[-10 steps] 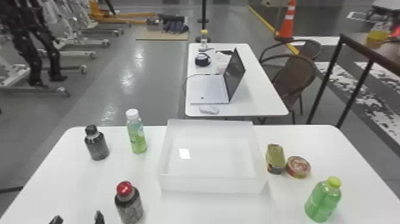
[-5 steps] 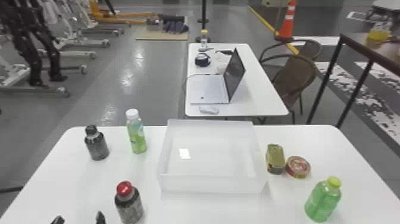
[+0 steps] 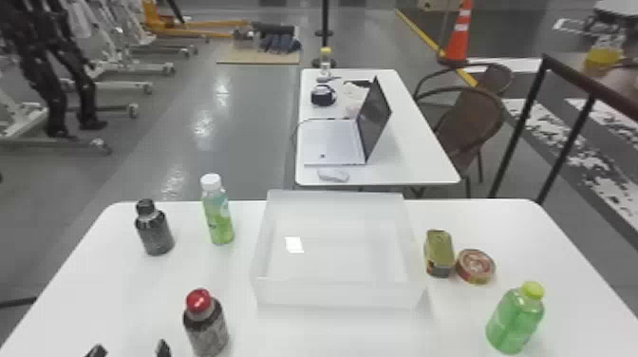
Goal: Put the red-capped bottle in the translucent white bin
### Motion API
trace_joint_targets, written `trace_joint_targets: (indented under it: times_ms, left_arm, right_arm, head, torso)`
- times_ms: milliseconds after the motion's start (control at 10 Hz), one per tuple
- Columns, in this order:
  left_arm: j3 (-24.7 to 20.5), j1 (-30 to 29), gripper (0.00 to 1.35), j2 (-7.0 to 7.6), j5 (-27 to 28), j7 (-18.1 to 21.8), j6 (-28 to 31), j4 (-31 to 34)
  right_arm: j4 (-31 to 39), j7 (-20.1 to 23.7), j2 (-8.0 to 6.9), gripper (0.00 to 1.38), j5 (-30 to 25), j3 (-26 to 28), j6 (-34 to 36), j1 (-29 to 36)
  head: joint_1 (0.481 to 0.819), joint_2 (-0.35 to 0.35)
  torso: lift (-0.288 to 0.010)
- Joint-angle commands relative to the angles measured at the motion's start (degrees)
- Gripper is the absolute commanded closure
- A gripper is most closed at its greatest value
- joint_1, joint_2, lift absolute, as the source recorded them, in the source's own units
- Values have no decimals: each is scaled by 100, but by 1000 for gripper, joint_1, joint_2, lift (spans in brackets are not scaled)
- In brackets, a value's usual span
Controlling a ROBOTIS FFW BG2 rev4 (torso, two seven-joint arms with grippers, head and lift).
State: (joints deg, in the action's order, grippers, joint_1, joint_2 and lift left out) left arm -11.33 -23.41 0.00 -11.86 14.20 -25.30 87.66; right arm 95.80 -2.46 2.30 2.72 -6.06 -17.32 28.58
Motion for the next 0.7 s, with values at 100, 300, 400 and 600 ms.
trace_joint_targets:
  times_ms: [100, 300, 400, 600]
  left_arm:
    - [-177, -128, 199, -15, 96, 716, 376, 85]
    - [-291, 4, 193, -15, 351, 1490, 675, 102]
    - [-177, 118, 191, -15, 483, 1613, 789, 102]
    - [17, 373, 190, 308, 377, 1867, 868, -3]
  right_arm:
    - [0, -9, 7, 203, 0, 0, 0, 8]
    - [9, -18, 7, 203, 0, 0, 0, 25]
    - [9, -18, 7, 203, 0, 0, 0, 25]
    - [18, -18, 7, 203, 0, 0, 0, 25]
  head:
    - [549, 0]
    - [549, 0]
    - [549, 0]
    - [549, 0]
  torso:
    - [-100]
    - [-100]
    - [-100]
    - [-100]
